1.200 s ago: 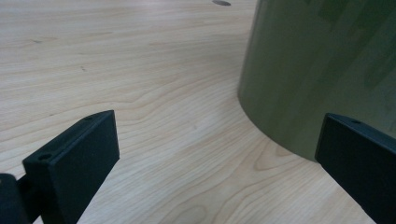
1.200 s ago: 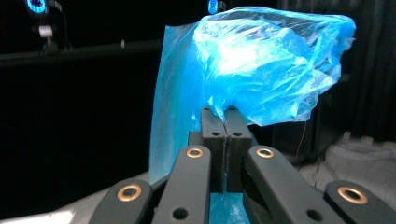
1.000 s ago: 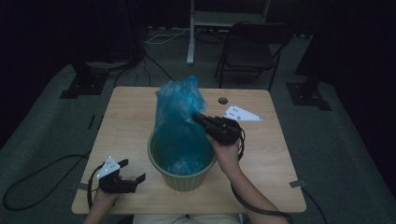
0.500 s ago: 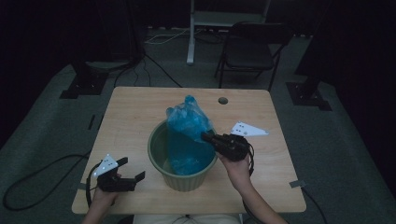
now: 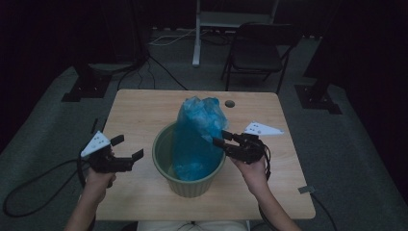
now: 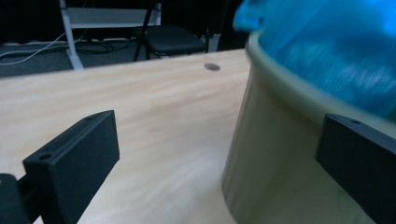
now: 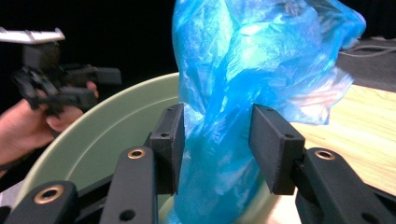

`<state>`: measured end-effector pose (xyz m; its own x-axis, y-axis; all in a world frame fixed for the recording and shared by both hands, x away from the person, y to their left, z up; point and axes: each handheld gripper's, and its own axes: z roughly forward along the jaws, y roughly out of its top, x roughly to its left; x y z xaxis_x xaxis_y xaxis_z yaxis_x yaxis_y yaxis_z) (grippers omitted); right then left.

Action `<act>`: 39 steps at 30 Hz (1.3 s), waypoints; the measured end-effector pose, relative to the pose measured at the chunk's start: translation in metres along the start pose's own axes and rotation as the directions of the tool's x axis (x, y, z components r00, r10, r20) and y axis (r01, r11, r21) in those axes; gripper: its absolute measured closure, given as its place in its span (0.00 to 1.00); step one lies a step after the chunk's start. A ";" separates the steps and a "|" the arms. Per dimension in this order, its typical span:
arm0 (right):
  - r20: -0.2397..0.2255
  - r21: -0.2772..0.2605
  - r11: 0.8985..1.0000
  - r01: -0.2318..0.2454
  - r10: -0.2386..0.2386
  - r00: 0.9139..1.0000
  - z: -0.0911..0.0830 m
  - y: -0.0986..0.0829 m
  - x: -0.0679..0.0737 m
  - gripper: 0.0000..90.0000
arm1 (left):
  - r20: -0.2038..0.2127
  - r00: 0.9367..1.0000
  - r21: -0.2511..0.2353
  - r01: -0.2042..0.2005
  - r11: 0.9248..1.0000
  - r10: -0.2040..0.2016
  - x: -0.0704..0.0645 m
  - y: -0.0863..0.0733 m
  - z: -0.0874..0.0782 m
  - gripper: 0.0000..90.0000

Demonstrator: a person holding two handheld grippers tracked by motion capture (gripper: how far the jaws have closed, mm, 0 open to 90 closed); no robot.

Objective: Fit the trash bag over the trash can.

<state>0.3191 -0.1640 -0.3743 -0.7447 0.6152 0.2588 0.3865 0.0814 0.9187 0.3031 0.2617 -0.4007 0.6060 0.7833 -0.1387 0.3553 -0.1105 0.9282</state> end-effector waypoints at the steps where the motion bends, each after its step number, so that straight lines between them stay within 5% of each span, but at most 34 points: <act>1: 0.007 -0.006 1.000 0.001 -0.001 1.000 0.000 0.001 -0.001 0.65 | 0.005 1.000 0.001 -0.011 1.000 0.011 -0.001 0.009 0.003 0.00; 5: 0.021 -0.001 1.000 0.001 -0.001 1.000 0.005 0.008 -0.007 0.68 | 0.024 0.999 0.003 -0.043 0.999 0.043 -0.006 0.035 0.016 0.00; 8: 0.025 0.007 1.000 0.002 -0.002 1.000 0.010 0.010 -0.008 0.69 | 0.051 0.998 0.002 -0.038 0.999 0.038 -0.010 0.057 0.034 0.00; 10: 0.020 0.015 1.000 0.003 -0.003 1.000 0.013 0.010 -0.007 0.69 | 0.053 0.996 0.011 -0.069 0.998 0.069 -0.018 0.073 0.053 0.00; 20: 0.010 0.038 0.999 0.000 -0.001 1.000 0.021 0.005 -0.010 0.71 | 0.143 0.985 0.112 -0.115 0.987 0.098 -0.038 0.091 0.107 0.08; 21: 0.010 0.036 0.999 -0.001 0.001 1.000 0.021 0.006 -0.012 0.72 | 0.197 0.975 0.111 -0.126 0.986 0.102 -0.042 0.092 0.112 0.19; 23: 0.007 0.034 0.999 -0.004 0.004 1.000 0.021 0.006 -0.013 0.74 | 0.216 0.971 0.105 -0.132 0.986 0.107 -0.044 0.093 0.113 0.37; 24: 0.008 0.032 0.999 -0.007 0.006 1.000 0.021 0.006 -0.014 0.74 | 0.239 0.964 0.098 -0.144 0.985 0.117 -0.046 0.094 0.114 0.37; 25: 0.007 0.033 0.999 -0.009 0.008 1.000 0.021 0.007 -0.014 0.76 | 0.243 0.962 0.096 -0.150 0.984 0.123 -0.049 0.095 0.113 0.52; 29: 0.000 0.033 0.999 -0.003 0.003 1.000 0.020 0.007 -0.015 0.81 | 0.260 0.954 0.112 -0.187 0.976 0.153 -0.057 0.097 0.109 0.81; 33: -0.014 0.034 0.999 0.007 -0.006 1.000 0.017 0.008 -0.014 0.87 | 0.251 0.947 0.134 -0.239 0.962 0.201 -0.063 0.097 0.100 0.95; 39: -0.018 0.032 0.999 0.012 -0.012 1.000 0.012 0.008 -0.014 0.95 | 0.239 0.952 0.117 -0.226 0.967 0.193 -0.061 0.092 0.077 0.99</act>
<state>0.3387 -0.1629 -0.3745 -0.7589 0.5998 0.2534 0.3945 0.1140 0.9118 0.3534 0.1565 -0.3332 0.8152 0.5781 -0.0351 0.2901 -0.3551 0.8887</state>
